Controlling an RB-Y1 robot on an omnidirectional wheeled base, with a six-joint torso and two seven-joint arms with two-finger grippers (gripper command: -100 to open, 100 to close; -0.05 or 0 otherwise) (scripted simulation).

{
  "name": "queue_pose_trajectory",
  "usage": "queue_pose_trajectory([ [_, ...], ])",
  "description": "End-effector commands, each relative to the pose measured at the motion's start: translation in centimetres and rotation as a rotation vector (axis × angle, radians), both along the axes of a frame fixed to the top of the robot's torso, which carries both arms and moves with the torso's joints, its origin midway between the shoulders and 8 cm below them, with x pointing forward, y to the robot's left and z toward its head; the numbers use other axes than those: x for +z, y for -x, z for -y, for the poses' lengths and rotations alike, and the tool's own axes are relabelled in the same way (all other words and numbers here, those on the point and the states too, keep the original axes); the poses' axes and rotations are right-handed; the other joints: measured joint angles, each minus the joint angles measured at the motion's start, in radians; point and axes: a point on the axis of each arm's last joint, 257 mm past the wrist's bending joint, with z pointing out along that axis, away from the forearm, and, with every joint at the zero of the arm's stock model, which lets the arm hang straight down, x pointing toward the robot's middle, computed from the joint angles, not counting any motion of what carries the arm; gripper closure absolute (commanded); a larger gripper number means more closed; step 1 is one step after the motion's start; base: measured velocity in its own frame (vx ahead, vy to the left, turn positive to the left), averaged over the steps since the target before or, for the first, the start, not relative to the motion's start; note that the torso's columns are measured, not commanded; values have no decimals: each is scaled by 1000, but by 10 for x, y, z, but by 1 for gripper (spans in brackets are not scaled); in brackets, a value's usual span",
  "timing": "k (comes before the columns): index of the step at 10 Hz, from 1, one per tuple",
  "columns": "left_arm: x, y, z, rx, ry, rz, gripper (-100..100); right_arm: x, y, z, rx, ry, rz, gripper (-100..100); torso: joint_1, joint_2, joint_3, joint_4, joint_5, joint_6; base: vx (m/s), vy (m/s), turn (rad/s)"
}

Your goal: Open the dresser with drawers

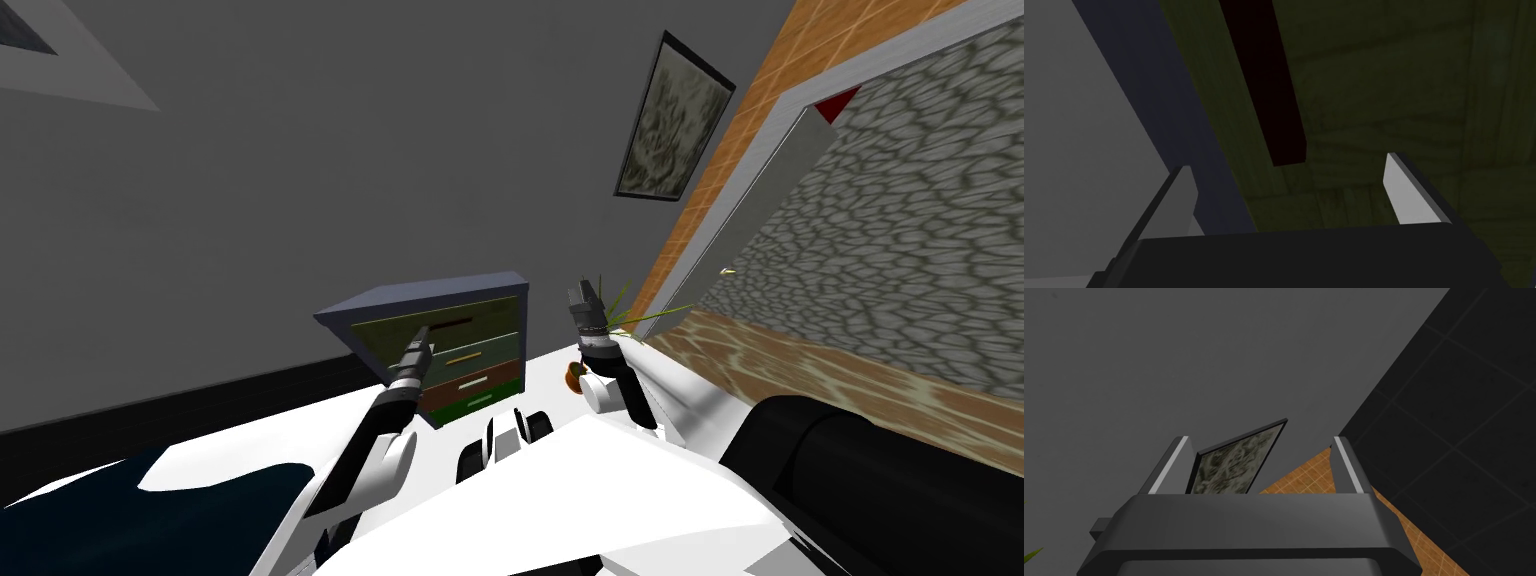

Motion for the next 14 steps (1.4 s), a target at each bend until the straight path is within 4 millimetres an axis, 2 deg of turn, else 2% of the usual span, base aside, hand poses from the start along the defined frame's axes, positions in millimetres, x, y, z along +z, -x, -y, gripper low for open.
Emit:
queue_pose_trajectory([
  [1,-6,-2,-1,0,-4,-18,-100,0,0,0,0,0,0,0,1,1,0,0,0,0,41,-5,-3],
  [2,0,1,-1,3,-5,-21,-100,0,0,0,0,0,0,0,1,4,2,1,0,0,94,-7,-25],
  [3,-3,-1,-1,2,-5,-19,-100,0,0,0,0,0,0,0,0,1,1,1,0,0,59,-3,-5],
  [4,-2,-1,-1,2,-5,-20,100,0,0,0,0,0,0,0,0,2,1,0,0,0,9,0,2],
  [9,2,7,3,-6,-5,-18,100,0,0,0,0,0,0,0,0,2,2,1,0,0,-162,0,19],
  [10,4,8,1,-3,-8,-29,-100,0,0,0,0,0,0,0,0,-6,-3,-2,0,0,65,5,-31],
  [14,5,11,-1,5,-12,-50,-100,0,0,0,0,0,0,0,-2,-2,-1,-1,0,0,164,-4,-20],
])
